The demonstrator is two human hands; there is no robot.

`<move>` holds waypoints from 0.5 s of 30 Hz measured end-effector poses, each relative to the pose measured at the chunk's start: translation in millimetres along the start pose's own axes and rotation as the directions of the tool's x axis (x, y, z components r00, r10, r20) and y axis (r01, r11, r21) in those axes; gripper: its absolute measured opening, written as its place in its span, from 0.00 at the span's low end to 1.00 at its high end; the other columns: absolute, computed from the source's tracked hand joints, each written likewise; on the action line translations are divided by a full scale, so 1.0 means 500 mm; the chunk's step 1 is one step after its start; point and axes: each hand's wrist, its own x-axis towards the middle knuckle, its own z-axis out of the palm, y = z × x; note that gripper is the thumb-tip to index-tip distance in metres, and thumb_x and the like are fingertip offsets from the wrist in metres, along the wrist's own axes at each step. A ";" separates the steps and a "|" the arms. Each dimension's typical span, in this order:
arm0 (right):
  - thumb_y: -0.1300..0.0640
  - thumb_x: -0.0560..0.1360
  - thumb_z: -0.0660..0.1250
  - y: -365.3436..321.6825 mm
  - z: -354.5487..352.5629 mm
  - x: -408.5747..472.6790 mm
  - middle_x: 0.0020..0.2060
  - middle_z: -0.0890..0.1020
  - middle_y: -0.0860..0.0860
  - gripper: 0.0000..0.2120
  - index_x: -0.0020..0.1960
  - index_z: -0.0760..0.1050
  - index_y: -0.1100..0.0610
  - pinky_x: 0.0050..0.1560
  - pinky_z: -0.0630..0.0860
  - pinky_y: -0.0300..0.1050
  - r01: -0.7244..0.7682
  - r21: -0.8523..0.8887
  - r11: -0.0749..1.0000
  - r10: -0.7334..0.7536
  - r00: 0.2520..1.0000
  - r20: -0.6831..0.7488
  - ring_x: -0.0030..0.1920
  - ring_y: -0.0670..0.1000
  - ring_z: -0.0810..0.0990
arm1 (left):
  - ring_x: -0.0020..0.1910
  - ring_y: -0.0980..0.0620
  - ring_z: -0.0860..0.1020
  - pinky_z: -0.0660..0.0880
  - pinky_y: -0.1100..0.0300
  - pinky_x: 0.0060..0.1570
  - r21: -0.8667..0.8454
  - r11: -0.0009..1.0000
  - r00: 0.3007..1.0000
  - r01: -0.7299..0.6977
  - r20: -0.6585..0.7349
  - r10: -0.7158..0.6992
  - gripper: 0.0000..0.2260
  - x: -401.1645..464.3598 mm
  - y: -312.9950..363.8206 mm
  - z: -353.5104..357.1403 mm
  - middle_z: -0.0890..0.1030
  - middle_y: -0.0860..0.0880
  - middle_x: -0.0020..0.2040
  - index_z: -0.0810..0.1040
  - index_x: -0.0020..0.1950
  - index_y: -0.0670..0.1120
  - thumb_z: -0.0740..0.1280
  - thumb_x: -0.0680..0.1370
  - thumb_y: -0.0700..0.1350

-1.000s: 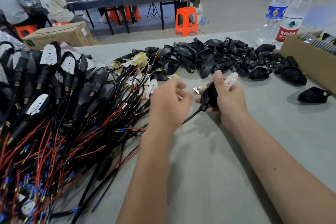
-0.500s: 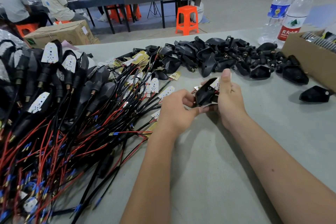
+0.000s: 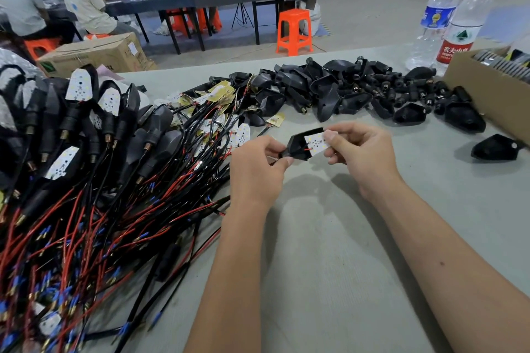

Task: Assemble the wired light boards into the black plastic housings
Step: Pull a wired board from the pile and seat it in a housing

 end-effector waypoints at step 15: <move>0.65 0.73 0.78 0.007 0.016 -0.012 0.34 0.82 0.58 0.07 0.45 0.82 0.57 0.31 0.81 0.44 0.152 -0.160 0.975 -0.157 0.987 -0.022 0.30 0.54 0.83 | 0.40 0.46 0.85 0.82 0.50 0.48 -0.058 0.998 0.988 0.035 0.152 -0.026 0.10 0.002 -0.007 0.015 0.82 0.50 0.41 0.79 0.44 0.51 0.76 0.74 0.36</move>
